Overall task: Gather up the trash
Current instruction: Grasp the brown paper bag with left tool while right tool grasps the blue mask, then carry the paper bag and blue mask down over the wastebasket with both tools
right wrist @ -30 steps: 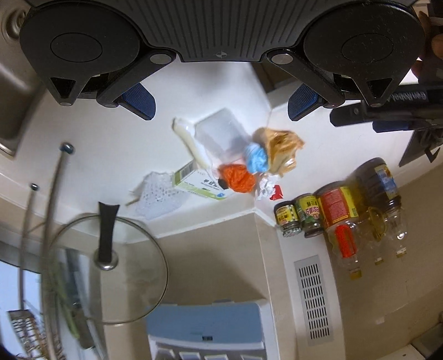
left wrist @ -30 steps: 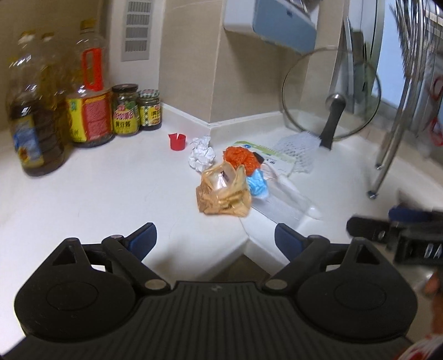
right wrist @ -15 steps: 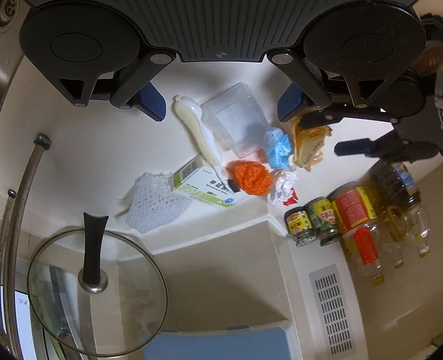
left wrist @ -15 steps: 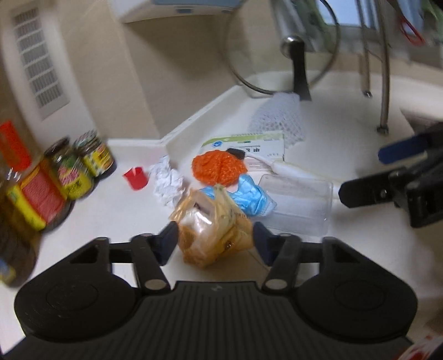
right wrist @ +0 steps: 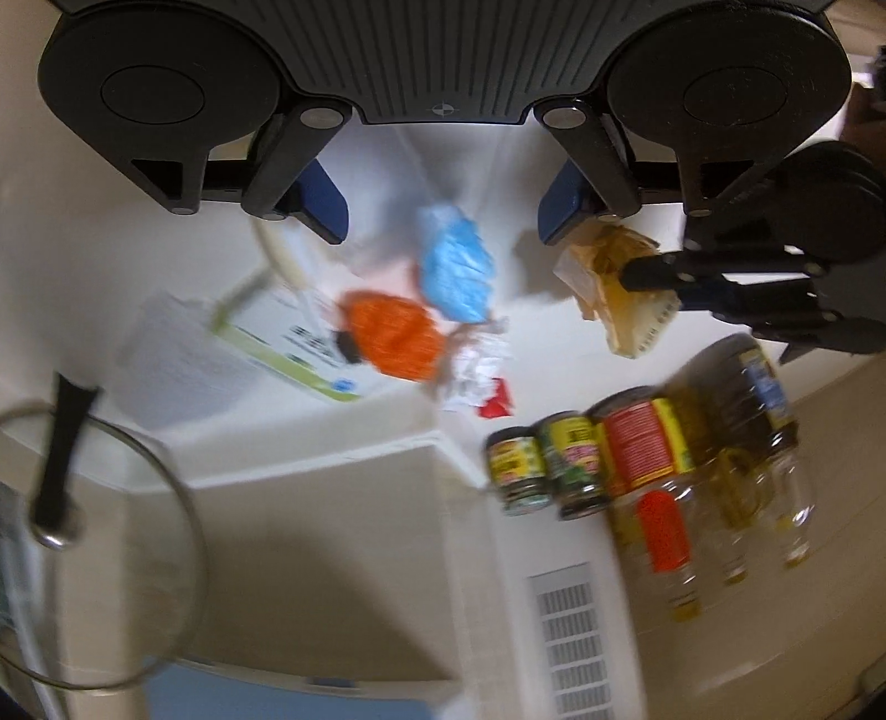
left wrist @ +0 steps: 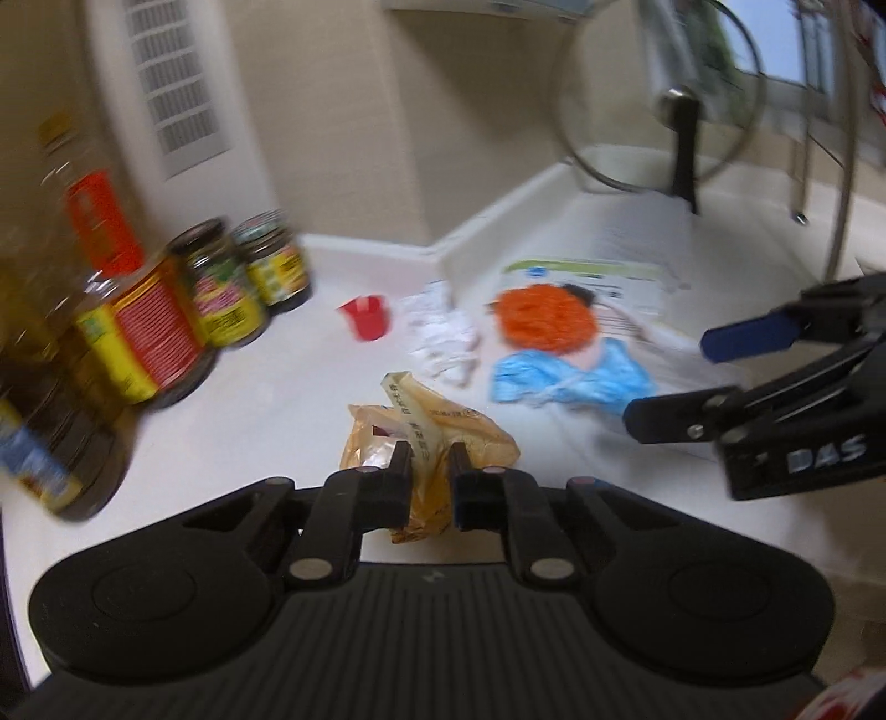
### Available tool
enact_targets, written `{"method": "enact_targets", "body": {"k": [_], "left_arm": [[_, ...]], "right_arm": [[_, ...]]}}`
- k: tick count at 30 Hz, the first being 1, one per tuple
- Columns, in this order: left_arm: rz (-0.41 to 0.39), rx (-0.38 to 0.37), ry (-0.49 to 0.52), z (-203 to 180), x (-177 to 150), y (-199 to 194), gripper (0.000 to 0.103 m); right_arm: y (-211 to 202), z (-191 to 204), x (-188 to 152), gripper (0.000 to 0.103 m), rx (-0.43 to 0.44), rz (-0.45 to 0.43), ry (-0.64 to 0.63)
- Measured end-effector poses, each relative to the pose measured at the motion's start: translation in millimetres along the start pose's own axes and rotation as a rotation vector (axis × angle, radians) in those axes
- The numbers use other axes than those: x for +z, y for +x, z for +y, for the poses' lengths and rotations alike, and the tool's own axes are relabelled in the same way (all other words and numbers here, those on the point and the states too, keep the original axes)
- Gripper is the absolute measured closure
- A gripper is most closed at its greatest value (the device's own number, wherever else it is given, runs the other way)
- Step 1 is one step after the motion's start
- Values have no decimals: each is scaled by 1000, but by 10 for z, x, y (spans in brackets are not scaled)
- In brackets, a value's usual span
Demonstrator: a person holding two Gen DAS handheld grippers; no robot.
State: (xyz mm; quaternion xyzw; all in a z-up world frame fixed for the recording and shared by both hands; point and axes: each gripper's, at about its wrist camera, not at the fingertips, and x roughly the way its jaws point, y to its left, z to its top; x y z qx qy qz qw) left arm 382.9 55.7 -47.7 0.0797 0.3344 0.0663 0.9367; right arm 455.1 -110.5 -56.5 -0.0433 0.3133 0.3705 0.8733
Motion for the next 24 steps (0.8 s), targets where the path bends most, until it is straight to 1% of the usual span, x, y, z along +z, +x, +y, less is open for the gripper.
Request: {"method": "enact_targets", "body": {"k": [3, 6, 7, 8, 10, 13, 17, 21, 24], "left_arm": [[5, 29, -34, 122, -44, -86, 92], [11, 41, -67, 198, -87, -151, 92], [14, 43, -75, 215, -100, -168, 92], [16, 43, -84, 226, -114, -182, 92], [19, 46, -99, 241, -137, -202, 92], [21, 43, -111, 238, -169, -221, 92], [21, 36, -125, 221, -197, -274, 92], [18, 33, -135, 180, -211, -363, 92], [10, 35, -149, 150, -228, -454, 92]], "right_arm": [[177, 108, 34, 39, -21, 15, -80], [288, 174, 45, 48, -43, 21, -140], [312, 192, 46, 54, -52, 23, -159], [325, 208, 40, 58, -67, 21, -176], [358, 222, 39, 77, -83, 23, -189], [354, 252, 31, 86, -96, 13, -209], [271, 285, 34, 90, -80, -11, -210], [120, 305, 47, 91, -35, -36, -179], [-35, 321, 46, 91, 16, -59, -158]]}}
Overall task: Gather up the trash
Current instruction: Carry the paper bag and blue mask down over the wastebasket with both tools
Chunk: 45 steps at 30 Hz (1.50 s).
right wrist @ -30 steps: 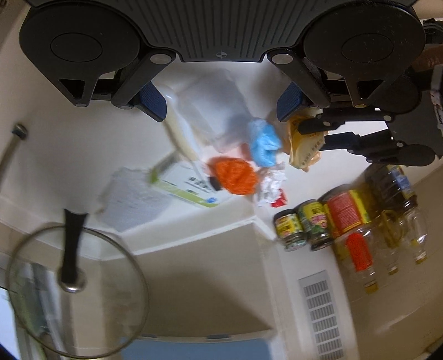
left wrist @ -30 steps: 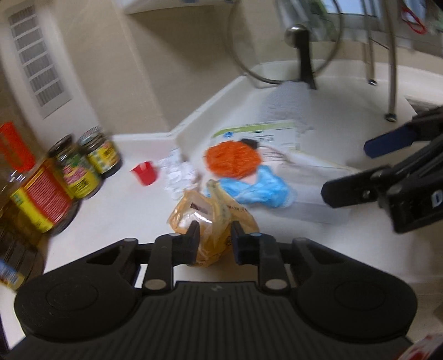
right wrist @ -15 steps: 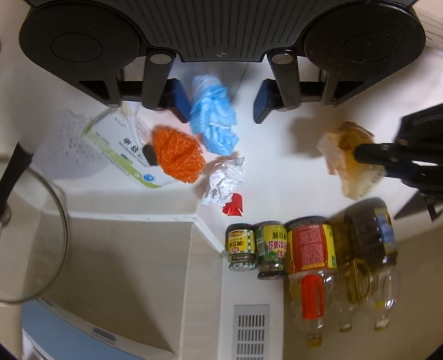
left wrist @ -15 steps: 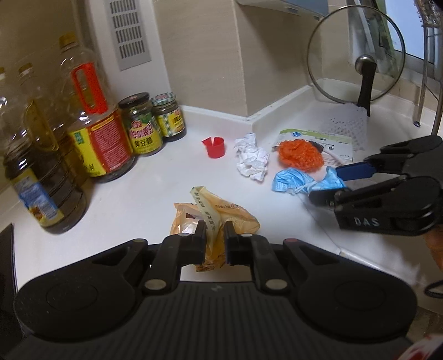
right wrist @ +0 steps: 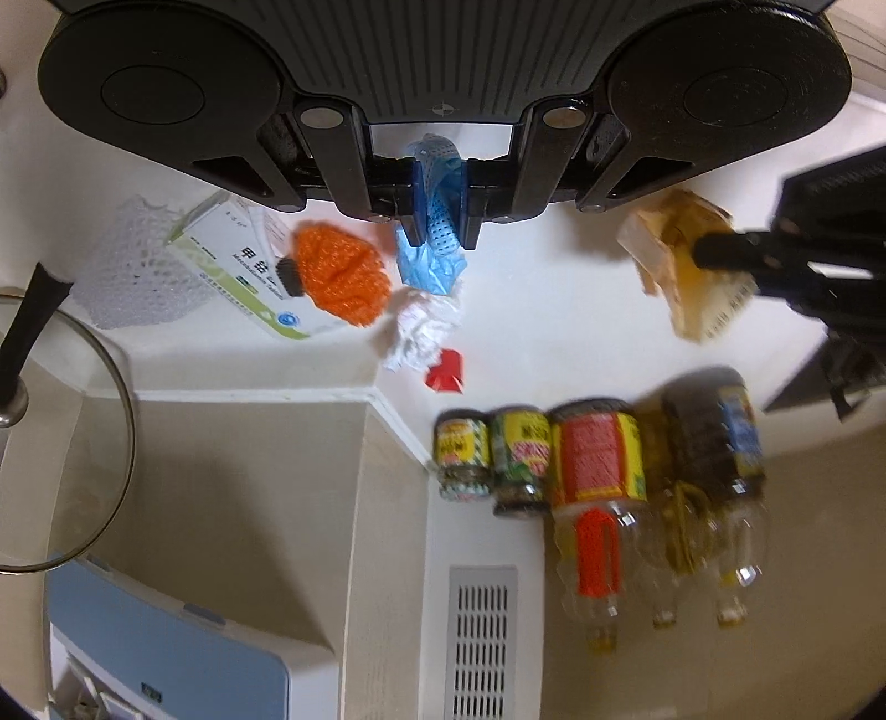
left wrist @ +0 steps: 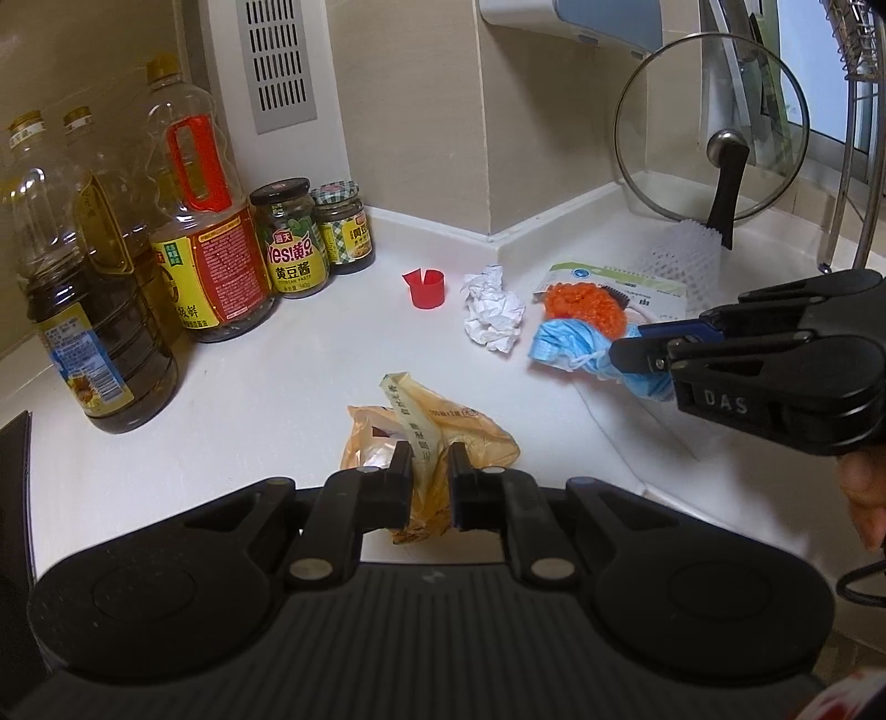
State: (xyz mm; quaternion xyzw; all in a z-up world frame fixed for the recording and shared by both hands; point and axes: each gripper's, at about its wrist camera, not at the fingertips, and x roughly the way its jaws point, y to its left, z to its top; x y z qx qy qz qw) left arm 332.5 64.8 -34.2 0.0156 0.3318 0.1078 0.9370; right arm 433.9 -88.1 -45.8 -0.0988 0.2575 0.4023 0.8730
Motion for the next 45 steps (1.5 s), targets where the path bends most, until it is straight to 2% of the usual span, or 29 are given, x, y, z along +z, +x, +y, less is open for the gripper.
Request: {"method": "enact_targets", "body": {"k": [7, 13, 22, 30, 45], "left_arm": [[-11, 7, -30, -156, -131, -293, 92], [-2, -1, -50, -369, -327, -584, 92], [68, -129, -55, -587, -754, -812, 92], [169, -202, -62, -610, -1165, -710, 92], [285, -233, -78, -557, -1783, -284, 92]], "right_arm": [[-449, 56, -79, 91, 94, -45, 8], [-854, 83, -340, 91, 152, -46, -3], [-1324, 312, -832, 91, 161, 31, 0], [-1282, 420, -1246, 91, 109, 156, 80], [-890, 428, -1800, 91, 15, 297, 172]]}}
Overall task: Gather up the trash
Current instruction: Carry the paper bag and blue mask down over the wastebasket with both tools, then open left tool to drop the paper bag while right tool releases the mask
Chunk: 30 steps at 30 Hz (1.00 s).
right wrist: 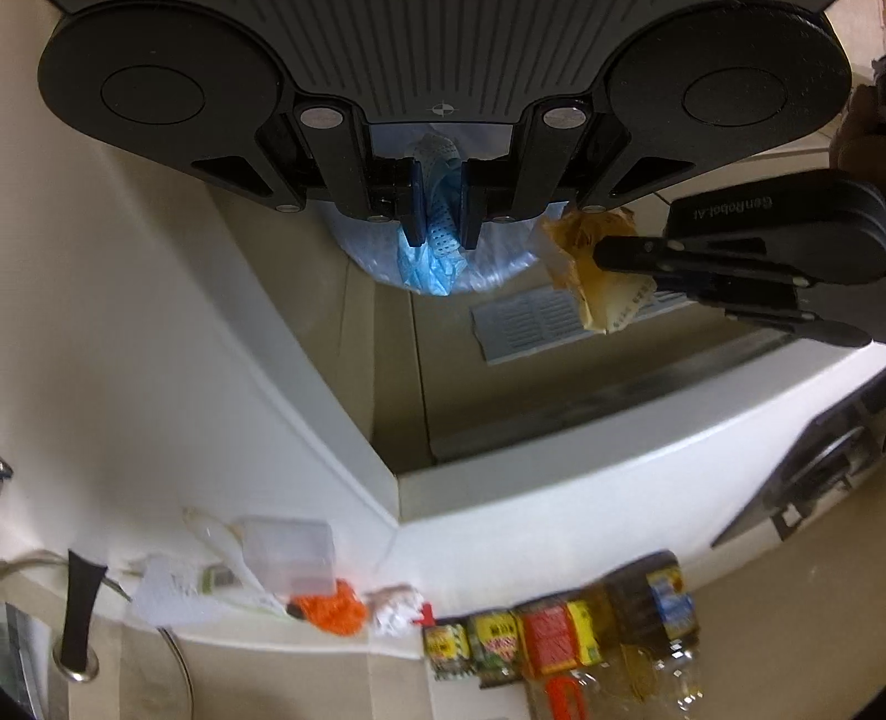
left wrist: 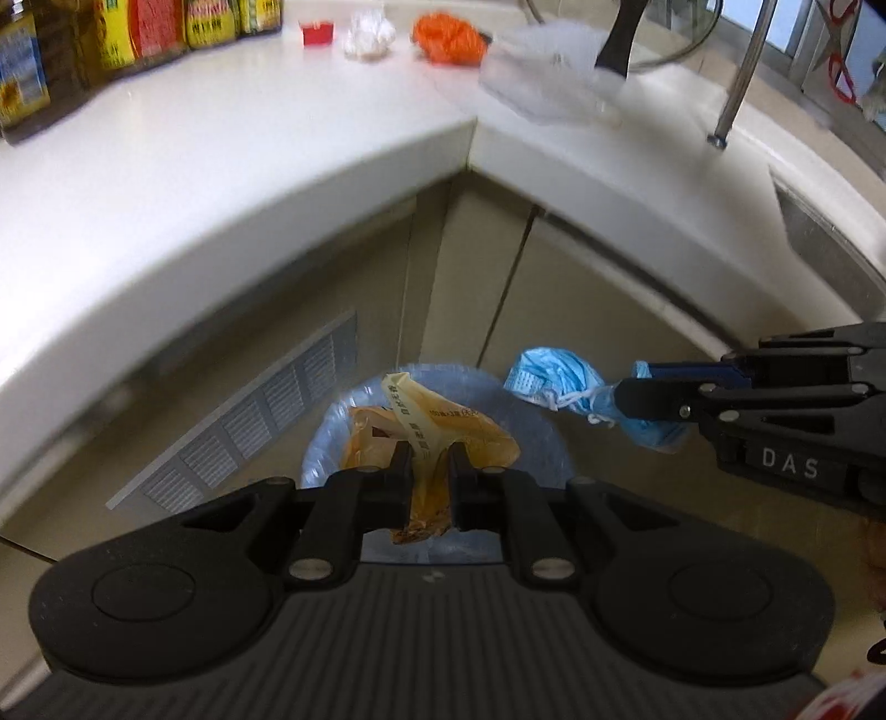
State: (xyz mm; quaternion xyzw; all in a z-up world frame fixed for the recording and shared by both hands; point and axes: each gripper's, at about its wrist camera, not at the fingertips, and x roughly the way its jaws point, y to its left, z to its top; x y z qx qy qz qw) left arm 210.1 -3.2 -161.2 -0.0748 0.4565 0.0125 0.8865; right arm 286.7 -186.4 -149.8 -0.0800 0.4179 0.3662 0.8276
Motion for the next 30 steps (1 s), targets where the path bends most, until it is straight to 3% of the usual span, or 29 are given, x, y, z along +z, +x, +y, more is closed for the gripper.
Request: {"method": "enact_targets", "body": {"k": [17, 30], "left_arm": [[77, 113, -177, 102, -267, 670, 92], [94, 122, -230, 148, -290, 915, 90]], "right_arm": [[771, -142, -216, 91, 18, 136, -104], [1069, -150, -258, 91, 31, 184, -105]]}}
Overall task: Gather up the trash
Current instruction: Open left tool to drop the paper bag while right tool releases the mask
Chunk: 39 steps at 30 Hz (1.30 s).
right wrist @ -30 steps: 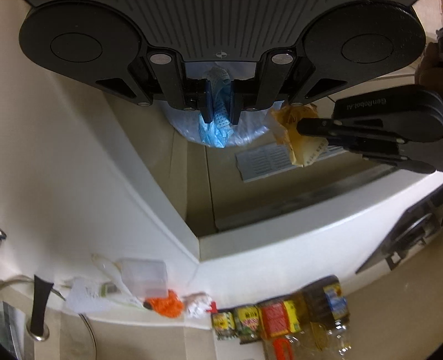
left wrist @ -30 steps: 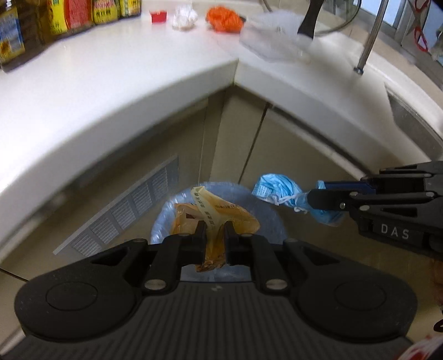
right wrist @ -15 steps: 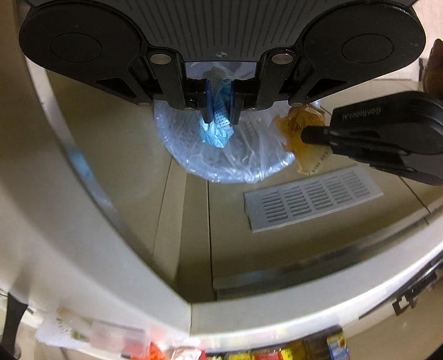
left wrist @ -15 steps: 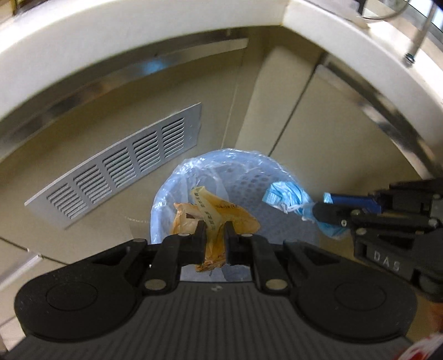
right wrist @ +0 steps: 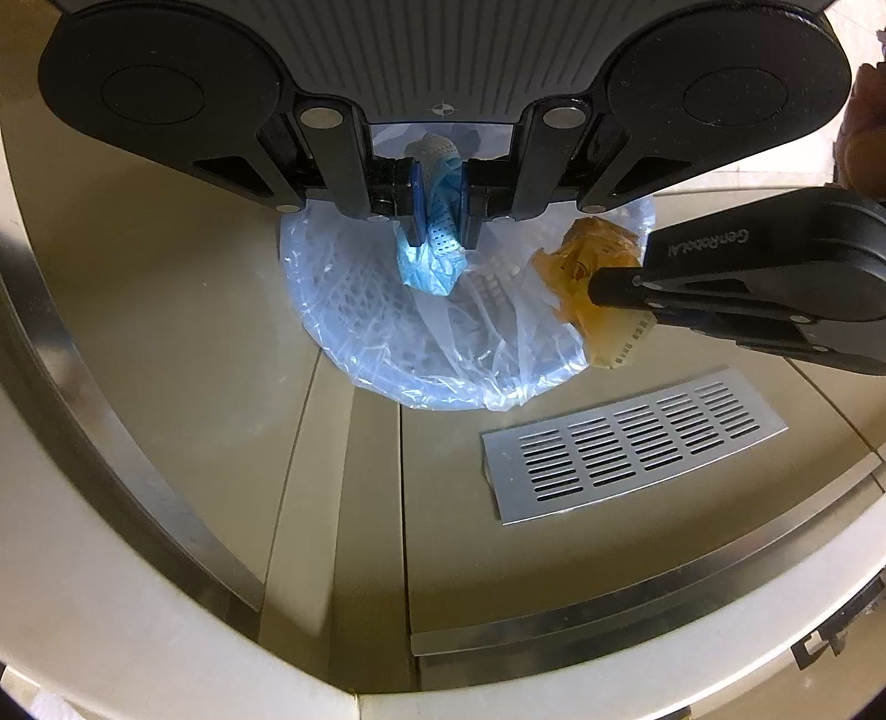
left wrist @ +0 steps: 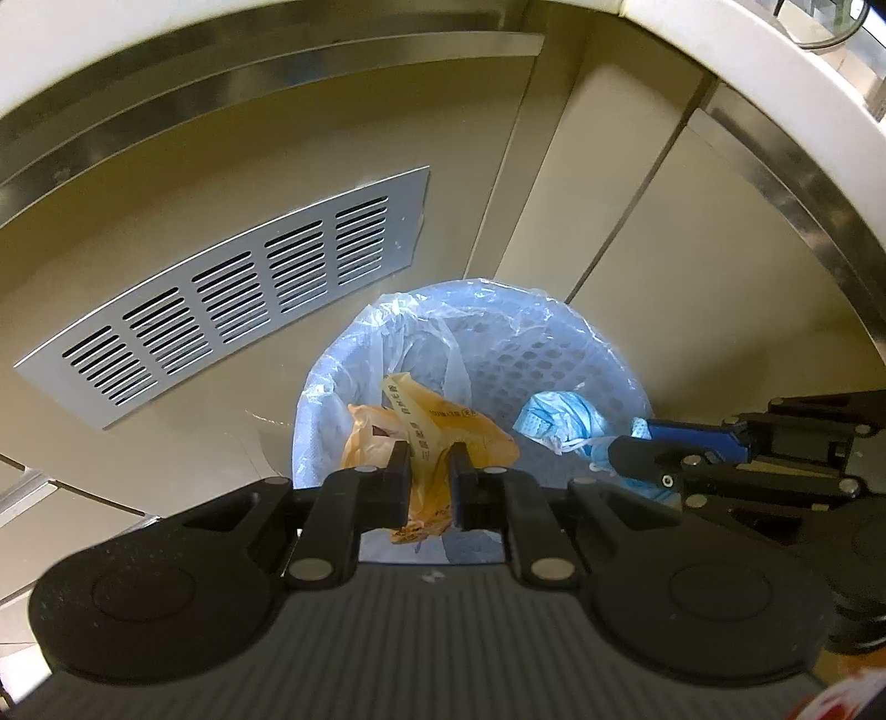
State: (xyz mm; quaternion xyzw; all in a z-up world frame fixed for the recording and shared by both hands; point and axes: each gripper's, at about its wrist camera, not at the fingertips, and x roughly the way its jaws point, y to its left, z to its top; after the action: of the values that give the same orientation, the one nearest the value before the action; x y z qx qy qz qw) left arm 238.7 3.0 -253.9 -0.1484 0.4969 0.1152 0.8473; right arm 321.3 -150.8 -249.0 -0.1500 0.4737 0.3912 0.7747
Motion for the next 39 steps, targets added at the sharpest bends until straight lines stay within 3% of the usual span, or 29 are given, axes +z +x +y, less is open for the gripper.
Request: {"method": "enact_targets", "body": {"k": [6, 7, 9, 11, 39], "left_arm": [[-10, -2, -6, -29, 34, 25, 85], [-11, -1, -10, -29, 37, 27, 82], [-9, 3, -25, -16, 28, 20, 61], [-14, 8, -35, -6, 29, 25, 56], [-15, 36, -55, 79, -59, -113, 56]], "right_arm": [[36, -33, 3, 91, -1, 3, 3], [34, -39, 0, 91, -1, 4, 2], [37, -49, -5, 91, -2, 6, 2], [41, -41, -2, 91, -2, 6, 4], [71, 40, 69, 90, 17, 19, 12]]}}
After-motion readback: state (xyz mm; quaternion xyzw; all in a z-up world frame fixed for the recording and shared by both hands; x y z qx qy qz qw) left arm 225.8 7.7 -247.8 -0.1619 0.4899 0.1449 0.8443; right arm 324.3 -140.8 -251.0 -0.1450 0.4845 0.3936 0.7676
